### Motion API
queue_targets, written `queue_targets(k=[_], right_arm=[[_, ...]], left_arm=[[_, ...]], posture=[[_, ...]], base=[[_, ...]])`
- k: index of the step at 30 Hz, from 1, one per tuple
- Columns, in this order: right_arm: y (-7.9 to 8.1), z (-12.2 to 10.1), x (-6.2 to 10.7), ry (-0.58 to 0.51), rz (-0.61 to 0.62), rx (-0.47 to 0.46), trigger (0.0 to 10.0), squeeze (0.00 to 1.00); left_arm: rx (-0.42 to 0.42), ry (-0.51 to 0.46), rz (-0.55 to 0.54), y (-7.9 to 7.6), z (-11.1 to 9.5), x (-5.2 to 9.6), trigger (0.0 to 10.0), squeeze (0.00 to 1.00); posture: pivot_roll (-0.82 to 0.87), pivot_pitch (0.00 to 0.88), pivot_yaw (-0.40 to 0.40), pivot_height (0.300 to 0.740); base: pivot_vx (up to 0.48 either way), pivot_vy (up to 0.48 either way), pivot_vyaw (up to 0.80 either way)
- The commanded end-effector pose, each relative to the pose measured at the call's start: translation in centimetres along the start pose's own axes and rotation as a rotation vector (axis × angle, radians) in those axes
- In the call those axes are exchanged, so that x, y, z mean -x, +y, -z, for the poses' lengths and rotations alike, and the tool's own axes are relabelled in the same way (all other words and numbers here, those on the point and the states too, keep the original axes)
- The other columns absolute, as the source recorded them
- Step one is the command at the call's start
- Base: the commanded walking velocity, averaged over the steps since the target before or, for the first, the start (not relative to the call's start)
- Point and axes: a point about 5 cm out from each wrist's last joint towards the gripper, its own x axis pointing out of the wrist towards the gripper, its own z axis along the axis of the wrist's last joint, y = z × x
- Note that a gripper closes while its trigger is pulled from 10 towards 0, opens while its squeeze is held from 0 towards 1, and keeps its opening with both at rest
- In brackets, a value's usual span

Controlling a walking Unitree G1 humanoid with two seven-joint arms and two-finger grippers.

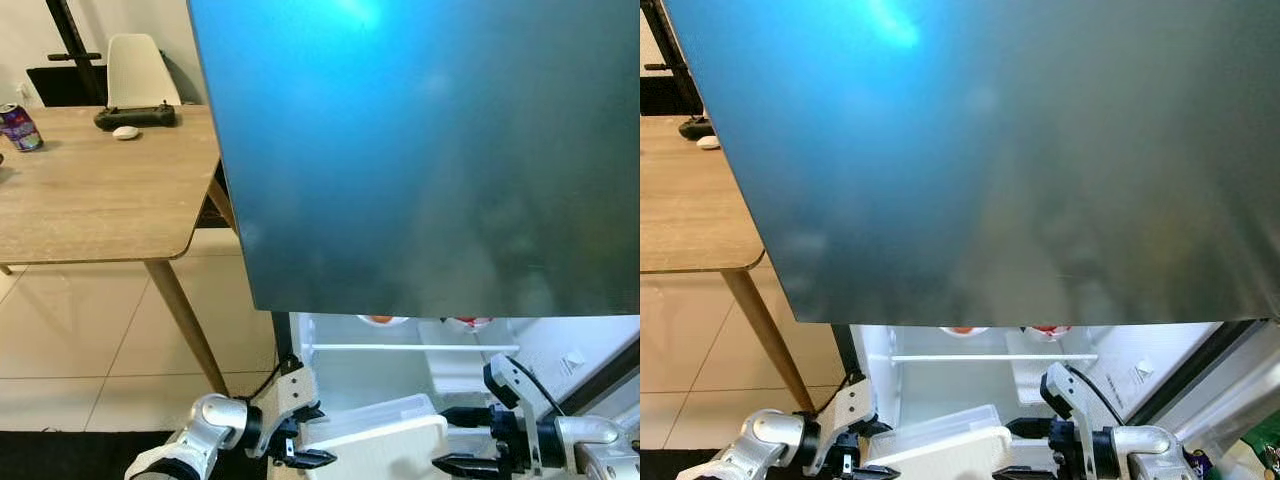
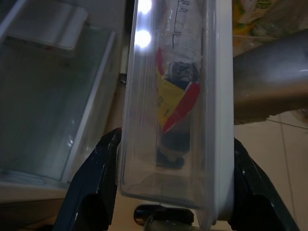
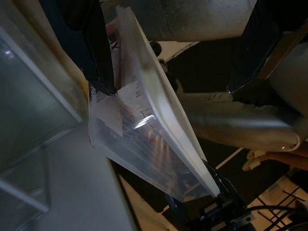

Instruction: Restocking fridge

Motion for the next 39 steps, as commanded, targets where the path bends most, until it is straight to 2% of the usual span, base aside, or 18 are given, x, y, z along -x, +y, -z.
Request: queue_targets(k=[1, 9, 10, 13, 14, 15, 17, 18, 23, 24, 26, 32, 37, 39], right_arm=[[0.3, 0.1, -1.0, 0.003, -0.036, -0.003, 10.0, 1.0], [0.9, 0.3, -3.3, 0.001, -0.098, -0.011, 10.0, 1.0], [0.8, 0.2, -3.8, 0.003, -0.07, 0.017, 10.0, 1.0], [-0.2, 0.1, -4.7, 0.011, 0.055, 0.028, 10.0, 1.0], [-0.2, 0.2, -4.7, 0.011, 0.054, 0.016, 10.0, 0.7], [-0.2, 0.3, -4.6, 0.011, 0.047, 0.01, 10.0, 0.18], [-0.2, 0.3, -4.6, 0.011, 0.047, 0.01, 10.0, 0.18], [-0.2, 0.5, -4.5, 0.014, 0.049, 0.009, 10.0, 0.0], [-0.3, 0.9, -3.7, 0.002, 0.059, -0.014, 10.0, 0.0], [0.3, 0.8, -3.9, -0.027, -0.008, -0.022, 10.0, 0.0], [0.9, 0.7, -4.4, -0.046, -0.066, -0.024, 10.0, 0.0], [1.7, 0.7, -5.8, -0.059, -0.141, -0.028, 10.0, 0.0], [1.8, 1.1, -5.3, -0.062, -0.151, -0.055, 10.0, 0.0], [1.7, 1.5, -4.5, -0.062, -0.141, -0.083, 10.0, 0.0]], left_arm=[[-0.023, -0.02, 0.013, 0.1, -0.5, 0.3, 10.0, 0.0], [-0.041, -0.044, 0.032, 0.1, -1.2, 0.2, 10.0, 0.0], [-0.044, -0.047, 0.034, 0.2, -1.3, 0.1, 10.0, 0.0], [-0.049, -0.056, 0.045, 0.1, -1.6, -0.1, 10.0, 0.0], [-0.05, -0.057, 0.047, 0.1, -1.6, -0.2, 10.0, 0.0], [-0.051, -0.058, 0.047, 0.1, -1.7, -0.2, 10.0, 0.0], [-0.051, -0.058, 0.047, 0.1, -1.7, -0.2, 10.0, 0.0], [-0.051, -0.059, 0.049, 0.0, -1.7, -0.2, 10.0, 0.0], [-0.052, -0.061, 0.053, -0.2, -1.7, -0.2, 10.0, 0.0], [-0.052, -0.061, 0.053, -0.2, -1.6, -0.2, 10.0, 0.0], [-0.052, -0.063, 0.052, -0.2, -1.6, -0.2, 10.0, 0.0], [-0.058, -0.067, 0.047, -0.1, -1.9, -0.3, 10.0, 0.0], [-0.059, -0.069, 0.044, -0.1, -1.9, -0.1, 10.0, 0.0], [-0.056, -0.069, 0.04, -0.1, -1.8, 0.2, 10.0, 0.0]], posture=[[-0.05, 0.0, -0.002, 0.74], [-0.05, 0.0, 0.004, 0.74], [-0.05, 0.0, 0.004, 0.74], [-0.05, 0.0, 0.002, 0.74], [-0.05, 0.0, 0.002, 0.74], [-0.05, 0.0, 0.002, 0.74], [-0.05, 0.0, 0.002, 0.74], [-0.04, 0.0, -0.001, 0.74], [-0.04, 0.0, -0.004, 0.74], [-0.04, 0.0, -0.005, 0.74], [-0.04, 0.0, -0.005, 0.74], [-0.04, 0.0, -0.005, 0.74], [-0.04, 0.0, 0.0, 0.74], [-0.04, 0.0, -0.002, 0.74]], base=[[0.0, 0.0, 0.0], [0.0, 0.0, 0.0], [0.0, 0.0, 0.0], [0.0, 0.0, 0.0], [0.0, 0.0, 0.0], [0.0, 0.0, 0.0], [0.0, 0.0, 0.0], [0.0, 0.0, 0.0], [0.0, 0.0, 0.0], [0.0, 0.0, 0.0], [0.0, 0.0, 0.0], [0.0, 0.0, 0.0], [0.0, 0.0, 0.0], [0.0, 0.0, 0.0]])
